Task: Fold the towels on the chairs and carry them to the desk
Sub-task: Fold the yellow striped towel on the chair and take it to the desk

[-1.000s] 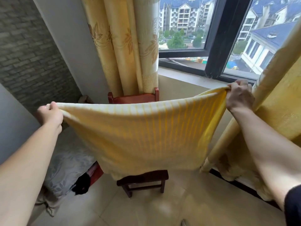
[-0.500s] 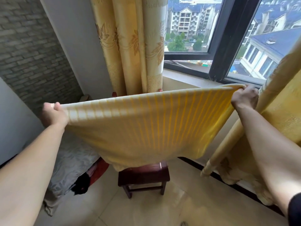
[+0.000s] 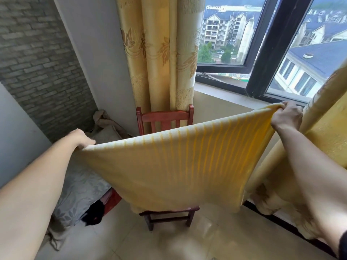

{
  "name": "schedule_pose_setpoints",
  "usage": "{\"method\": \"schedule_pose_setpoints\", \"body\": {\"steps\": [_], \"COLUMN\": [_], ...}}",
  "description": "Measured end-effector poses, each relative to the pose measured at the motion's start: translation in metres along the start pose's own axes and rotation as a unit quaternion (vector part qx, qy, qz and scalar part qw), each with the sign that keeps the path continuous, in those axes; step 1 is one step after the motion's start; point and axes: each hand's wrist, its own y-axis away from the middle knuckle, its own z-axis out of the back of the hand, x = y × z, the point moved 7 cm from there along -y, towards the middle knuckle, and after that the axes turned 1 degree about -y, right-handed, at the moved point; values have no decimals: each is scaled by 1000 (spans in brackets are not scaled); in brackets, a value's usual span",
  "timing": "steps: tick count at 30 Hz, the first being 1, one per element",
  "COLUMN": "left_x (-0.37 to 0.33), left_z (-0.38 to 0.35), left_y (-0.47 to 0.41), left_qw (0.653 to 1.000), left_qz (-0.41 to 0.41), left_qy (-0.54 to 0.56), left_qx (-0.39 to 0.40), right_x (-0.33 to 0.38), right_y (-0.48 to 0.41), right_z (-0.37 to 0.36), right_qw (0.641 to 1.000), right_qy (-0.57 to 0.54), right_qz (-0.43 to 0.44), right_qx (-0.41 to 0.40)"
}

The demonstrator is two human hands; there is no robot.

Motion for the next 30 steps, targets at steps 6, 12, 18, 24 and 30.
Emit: {"method": "schedule_pose_setpoints", "body": {"steps": [6,12,18,24,30], "left_x": [-4,0,-2,11,-39], "left_z": [-2,12,12,11,-31], "left_y": [13,-5,-10,-8,20], "left_qw": [977,986,981,917,921], "left_qz": [-150,-134,-140,-51,-124], "left_qy": [58,84,135,368,273], "left_qx": [143,-54,-30,-146,248], "right_x": [-12,-9,3,0,35], "right_y": [-3,7,13,22,44], "right_z": [-3,-6,-11,-3,-55], "right_qw": [1000,999,996,995,948], "right_qy": [22,25,-35,-39,-72], "right_qz": [-19,-29,-52,-86,-27], "right_qx": [10,26,62,20,309]}}
